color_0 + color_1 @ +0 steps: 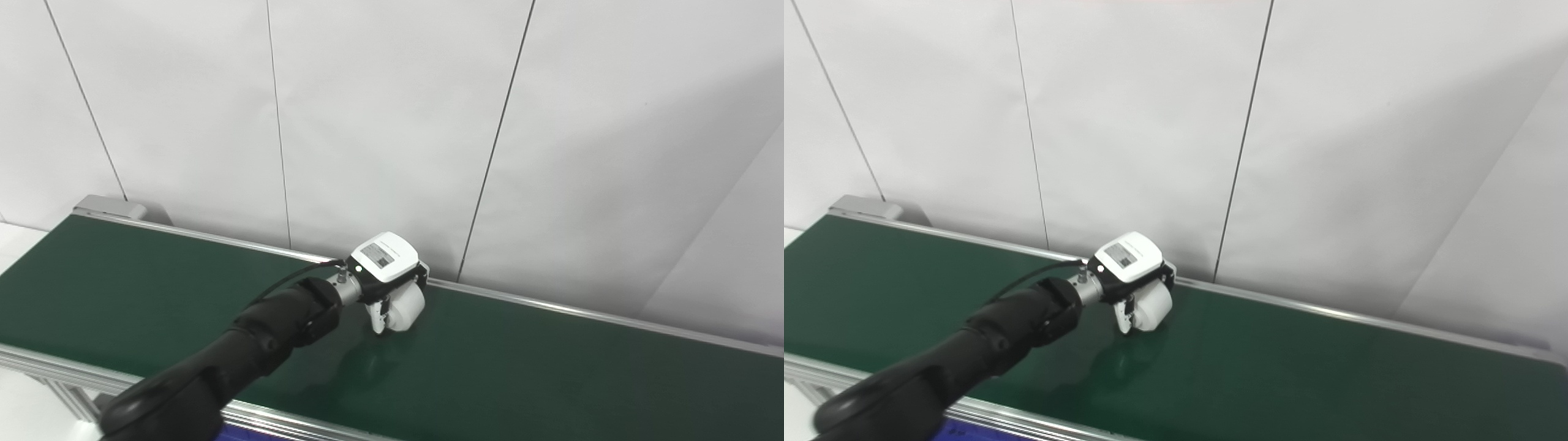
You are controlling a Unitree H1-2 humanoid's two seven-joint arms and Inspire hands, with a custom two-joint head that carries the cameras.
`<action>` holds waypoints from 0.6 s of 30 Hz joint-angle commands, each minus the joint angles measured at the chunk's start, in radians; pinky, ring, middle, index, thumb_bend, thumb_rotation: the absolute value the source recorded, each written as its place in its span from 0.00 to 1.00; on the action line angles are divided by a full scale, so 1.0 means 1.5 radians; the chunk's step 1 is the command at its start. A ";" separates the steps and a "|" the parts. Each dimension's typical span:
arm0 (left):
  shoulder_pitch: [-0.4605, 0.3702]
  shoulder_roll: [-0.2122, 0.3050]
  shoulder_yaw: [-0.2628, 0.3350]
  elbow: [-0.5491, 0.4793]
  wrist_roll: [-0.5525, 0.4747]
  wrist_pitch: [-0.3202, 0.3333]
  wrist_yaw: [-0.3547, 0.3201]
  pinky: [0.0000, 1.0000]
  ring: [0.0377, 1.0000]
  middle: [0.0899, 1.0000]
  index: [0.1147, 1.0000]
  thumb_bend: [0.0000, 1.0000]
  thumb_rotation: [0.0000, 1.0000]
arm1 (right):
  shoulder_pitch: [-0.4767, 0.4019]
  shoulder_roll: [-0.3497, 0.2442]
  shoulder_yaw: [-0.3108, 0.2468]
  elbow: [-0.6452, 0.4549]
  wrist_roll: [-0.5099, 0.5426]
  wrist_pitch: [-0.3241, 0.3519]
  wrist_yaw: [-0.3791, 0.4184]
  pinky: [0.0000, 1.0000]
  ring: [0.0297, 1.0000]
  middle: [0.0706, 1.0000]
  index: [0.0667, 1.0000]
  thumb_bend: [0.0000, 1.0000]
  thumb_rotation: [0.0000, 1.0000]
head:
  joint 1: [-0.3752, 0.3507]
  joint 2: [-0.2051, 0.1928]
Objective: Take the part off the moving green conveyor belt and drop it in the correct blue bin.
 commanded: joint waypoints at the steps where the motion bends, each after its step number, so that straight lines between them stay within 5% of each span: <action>1: -0.013 0.032 0.027 -0.088 -0.028 -0.001 -0.032 0.39 0.38 0.42 0.47 0.50 0.00 | 0.006 0.006 0.001 -0.030 -0.004 -0.032 0.008 0.92 0.93 0.96 0.99 0.87 0.99 | -0.002 0.011; 10: 0.121 0.122 0.140 -0.508 -0.104 0.030 -0.219 0.37 0.38 0.40 0.47 0.50 0.00 | 0.006 0.003 -0.022 -0.055 0.023 -0.028 0.038 0.94 0.94 0.96 0.99 0.86 0.99 | 0.041 0.048; 18: 0.255 0.157 0.243 -0.723 -0.145 0.089 -0.327 0.35 0.37 0.41 0.48 0.50 0.00 | 0.003 -0.018 -0.060 -0.093 0.044 -0.007 0.067 0.92 0.91 0.94 0.99 0.81 1.00 | 0.107 0.123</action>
